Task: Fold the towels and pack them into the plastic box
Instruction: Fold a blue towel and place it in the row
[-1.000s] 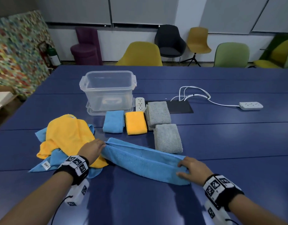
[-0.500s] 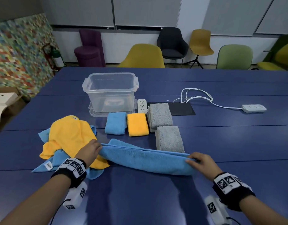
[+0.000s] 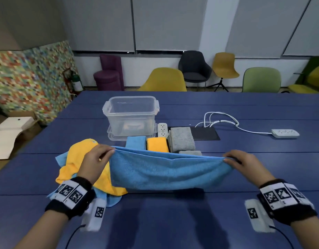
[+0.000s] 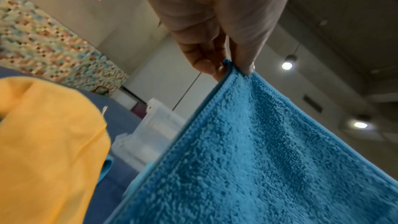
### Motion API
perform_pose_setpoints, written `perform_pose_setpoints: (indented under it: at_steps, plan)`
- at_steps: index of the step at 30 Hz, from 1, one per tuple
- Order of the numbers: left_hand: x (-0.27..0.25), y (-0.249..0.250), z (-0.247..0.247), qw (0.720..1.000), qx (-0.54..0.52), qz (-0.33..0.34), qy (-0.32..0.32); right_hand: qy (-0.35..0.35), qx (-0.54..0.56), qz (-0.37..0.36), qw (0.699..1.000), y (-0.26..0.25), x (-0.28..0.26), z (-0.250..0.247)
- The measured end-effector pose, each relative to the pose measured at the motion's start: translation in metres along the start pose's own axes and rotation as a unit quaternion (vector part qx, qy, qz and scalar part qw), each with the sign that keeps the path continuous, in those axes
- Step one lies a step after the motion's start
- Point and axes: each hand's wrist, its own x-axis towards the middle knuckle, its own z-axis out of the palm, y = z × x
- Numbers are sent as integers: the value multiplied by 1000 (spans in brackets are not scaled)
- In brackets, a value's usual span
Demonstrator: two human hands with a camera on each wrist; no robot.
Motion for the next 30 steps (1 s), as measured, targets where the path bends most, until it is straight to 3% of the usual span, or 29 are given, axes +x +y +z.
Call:
perform_pose_setpoints:
  at_steps: [3, 8, 11, 14, 18, 21, 23, 26, 28, 30]
  plan:
    - [-5, 12, -19, 997, 26, 62, 27, 34, 3, -35, 999, -10, -6, -20]
    - [-20, 46, -48, 988, 101, 109, 44, 50, -27, -77, 995, -40, -22, -46]
    - [-38, 72, -72, 984, 107, 119, 73, 91, 31, -82, 992, -69, -43, -72]
    - [-38, 82, -93, 986, 106, 110, 62, 80, 36, -49, 995, -80, -48, -90]
    - [-18, 51, -71, 953, 239, 182, -30, -44, -25, 2, 999, -55, -18, -69]
    - [-11, -10, -24, 927, 295, 169, -159, -176, -154, 75, 969, -15, 10, -17]
    - [-7, -43, 7, 885, 361, 161, -249, -220, -217, 92, 946, 10, 23, 19]
    - [-13, -66, 47, 809, 444, 198, -329, -242, -271, 74, 929, 31, 25, 56]
    - [-19, -69, 56, 802, 442, 194, -351, -252, -308, 61, 915, 33, 17, 67]
    - [-31, -74, 60, 814, 408, 210, -357, -265, -334, 42, 904, 37, 2, 73]
